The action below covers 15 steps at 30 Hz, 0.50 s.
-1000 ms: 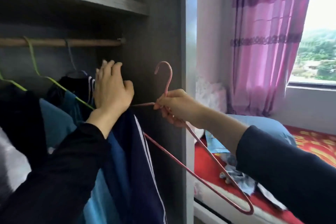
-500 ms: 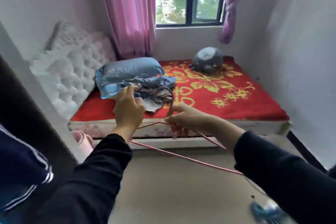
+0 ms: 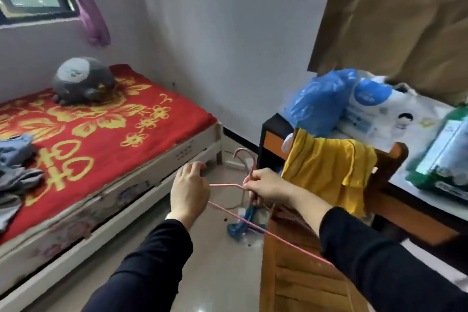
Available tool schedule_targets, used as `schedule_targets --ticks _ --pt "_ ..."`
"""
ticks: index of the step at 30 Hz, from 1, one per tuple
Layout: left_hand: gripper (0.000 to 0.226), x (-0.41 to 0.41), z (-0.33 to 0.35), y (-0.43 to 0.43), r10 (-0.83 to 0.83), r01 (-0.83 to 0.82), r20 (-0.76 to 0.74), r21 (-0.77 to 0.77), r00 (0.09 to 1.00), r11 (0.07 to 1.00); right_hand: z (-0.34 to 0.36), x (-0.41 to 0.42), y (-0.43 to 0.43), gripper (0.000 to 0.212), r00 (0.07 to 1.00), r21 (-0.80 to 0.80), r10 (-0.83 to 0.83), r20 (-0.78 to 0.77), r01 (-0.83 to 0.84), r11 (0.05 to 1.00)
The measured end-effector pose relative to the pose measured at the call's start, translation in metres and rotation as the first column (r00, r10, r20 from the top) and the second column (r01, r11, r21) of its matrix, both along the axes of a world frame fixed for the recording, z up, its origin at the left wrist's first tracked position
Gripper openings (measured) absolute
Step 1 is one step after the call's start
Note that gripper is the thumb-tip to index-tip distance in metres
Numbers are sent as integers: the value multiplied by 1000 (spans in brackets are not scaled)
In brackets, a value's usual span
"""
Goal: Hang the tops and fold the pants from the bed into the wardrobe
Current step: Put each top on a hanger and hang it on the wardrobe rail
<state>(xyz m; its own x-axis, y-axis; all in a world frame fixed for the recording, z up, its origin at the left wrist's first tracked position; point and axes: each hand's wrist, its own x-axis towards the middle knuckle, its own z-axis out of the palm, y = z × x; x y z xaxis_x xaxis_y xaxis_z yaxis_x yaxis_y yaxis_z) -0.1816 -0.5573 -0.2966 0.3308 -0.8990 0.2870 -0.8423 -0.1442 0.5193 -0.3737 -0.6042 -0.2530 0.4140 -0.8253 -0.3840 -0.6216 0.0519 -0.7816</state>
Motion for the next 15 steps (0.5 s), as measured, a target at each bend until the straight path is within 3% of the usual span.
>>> schedule_targets --ticks 4,8,12,15 --pt "38 -69 -6 -49 -195 195 17 28 981 980 -5 -76 -27 21 967 -107 -248 -60 240 965" --pt "39 -136 -12 -92 -335 335 -13 47 942 941 -6 -150 -53 30 921 -208 -361 -146 328 922" --pt "39 -194 -13 -132 -385 391 -86 57 919 919 -4 -209 -84 39 874 -273 -418 -248 351 896" --pt "41 -229 -18 -165 -323 340 -161 91 933 936 -8 -248 -116 40 816 -335 -450 -363 337 880"
